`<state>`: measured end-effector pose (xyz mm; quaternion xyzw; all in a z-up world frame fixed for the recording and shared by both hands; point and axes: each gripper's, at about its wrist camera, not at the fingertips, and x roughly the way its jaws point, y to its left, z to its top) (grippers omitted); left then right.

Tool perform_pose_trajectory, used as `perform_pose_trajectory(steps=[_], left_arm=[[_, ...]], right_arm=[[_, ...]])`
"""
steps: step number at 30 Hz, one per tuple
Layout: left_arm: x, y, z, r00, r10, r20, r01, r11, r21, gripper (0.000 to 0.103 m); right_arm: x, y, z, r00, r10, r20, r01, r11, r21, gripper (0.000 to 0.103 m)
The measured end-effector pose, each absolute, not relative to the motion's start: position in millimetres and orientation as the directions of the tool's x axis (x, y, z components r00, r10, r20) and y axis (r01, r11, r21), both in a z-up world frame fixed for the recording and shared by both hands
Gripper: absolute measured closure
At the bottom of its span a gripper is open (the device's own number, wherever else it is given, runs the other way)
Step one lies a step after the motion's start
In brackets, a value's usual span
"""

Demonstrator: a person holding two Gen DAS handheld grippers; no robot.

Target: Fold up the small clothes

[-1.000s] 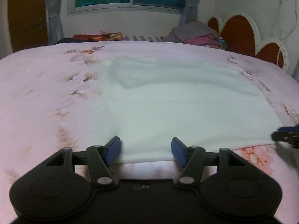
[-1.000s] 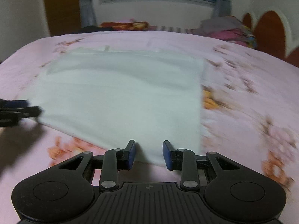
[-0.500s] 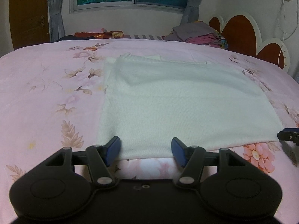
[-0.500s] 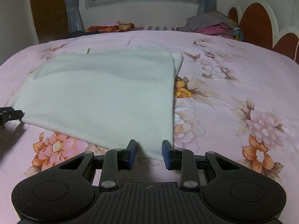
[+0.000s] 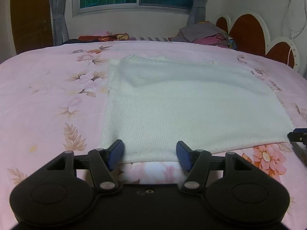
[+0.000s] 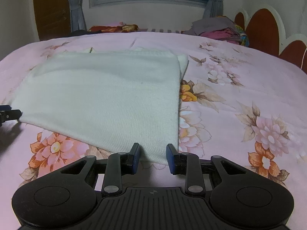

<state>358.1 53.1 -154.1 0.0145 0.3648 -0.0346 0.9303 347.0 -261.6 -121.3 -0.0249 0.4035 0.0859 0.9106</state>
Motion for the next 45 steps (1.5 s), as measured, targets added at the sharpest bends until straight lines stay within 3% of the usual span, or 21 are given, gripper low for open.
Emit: perform_pose_trajectory(steps=[9,11,12,13,14,15,16,17,20,23,24,28,31,35,38,42,45], left_arm=[[356,58,-150,0.713,-0.084,-0.696,0.094,0.995,-0.024,0.041],[350,62,-147,0.702,-0.096,-0.706,0.105,0.994,-0.032,0.037],[344,64,-146,0.692,-0.095,-0.716,0.085,0.995,-0.05,0.024],[336,67,-146,0.68,-0.094,-0.728,0.051,0.995,-0.081,0.011],[327,69,-146,0.686,-0.106,-0.72,0.034,0.993,-0.114,0.012],[320,72,-147,0.696,-0.115,-0.709,0.016,0.989,-0.145,0.015],[314,76,-149,0.706,-0.121,-0.697,-0.024,0.981,-0.194,0.015],[311,80,-151,0.721,-0.129,-0.681,-0.06,0.967,-0.247,0.015],[314,90,-155,0.758,-0.166,-0.63,-0.12,0.915,-0.386,0.017],[328,104,-161,0.783,-0.223,-0.58,-0.149,0.838,-0.524,0.022],[332,108,-164,0.791,-0.236,-0.564,-0.158,0.813,-0.561,0.022],[346,117,-171,0.809,-0.262,-0.526,-0.189,0.732,-0.655,0.025],[355,116,-174,0.819,-0.25,-0.516,-0.211,0.704,-0.677,0.035],[363,114,-180,0.843,-0.246,-0.478,-0.215,0.66,-0.72,0.039],[376,116,-188,0.85,-0.265,-0.455,-0.212,0.619,-0.757,0.057],[386,127,-202,0.846,-0.27,-0.459,-0.267,0.53,-0.805,0.096],[376,131,-200,0.875,-0.241,-0.42,-0.256,0.506,-0.824,0.097]], right_arm=[[347,-258,-120,0.652,0.122,-0.748,-0.188,0.982,-0.003,0.073],[347,-260,-120,0.653,0.133,-0.746,-0.173,0.985,0.024,0.073],[347,-262,-119,0.653,0.143,-0.744,-0.161,0.986,0.048,0.069],[347,-264,-118,0.651,0.152,-0.744,-0.153,0.986,0.068,0.063],[346,-264,-116,0.641,0.152,-0.752,-0.143,0.987,0.078,0.025],[344,-262,-114,0.628,0.139,-0.766,-0.127,0.989,0.075,0.007],[337,-261,-109,0.642,0.146,-0.752,-0.131,0.988,0.08,0.007],[331,-259,-104,0.665,0.145,-0.733,-0.131,0.988,0.078,0.01],[318,-252,-89,0.713,0.152,-0.685,-0.095,0.988,0.12,0.034],[325,-238,-83,0.701,0.179,-0.69,-0.077,0.981,0.176,0.081],[331,-233,-83,0.694,0.185,-0.696,-0.066,0.979,0.194,0.091],[356,-218,-83,0.696,0.222,-0.683,-0.018,0.956,0.293,0.092],[371,-200,-79,0.697,0.245,-0.674,-0.049,0.954,0.295,0.097],[391,-183,-78,0.691,0.262,-0.674,-0.089,0.956,0.28,0.103],[410,-176,-80,0.683,0.263,-0.682,-0.099,0.958,0.269,0.103],[439,-161,-81,0.68,0.271,-0.681,-0.128,0.959,0.254,0.103],[456,-153,-83,0.691,0.285,-0.665,-0.146,0.955,0.257,0.103]])
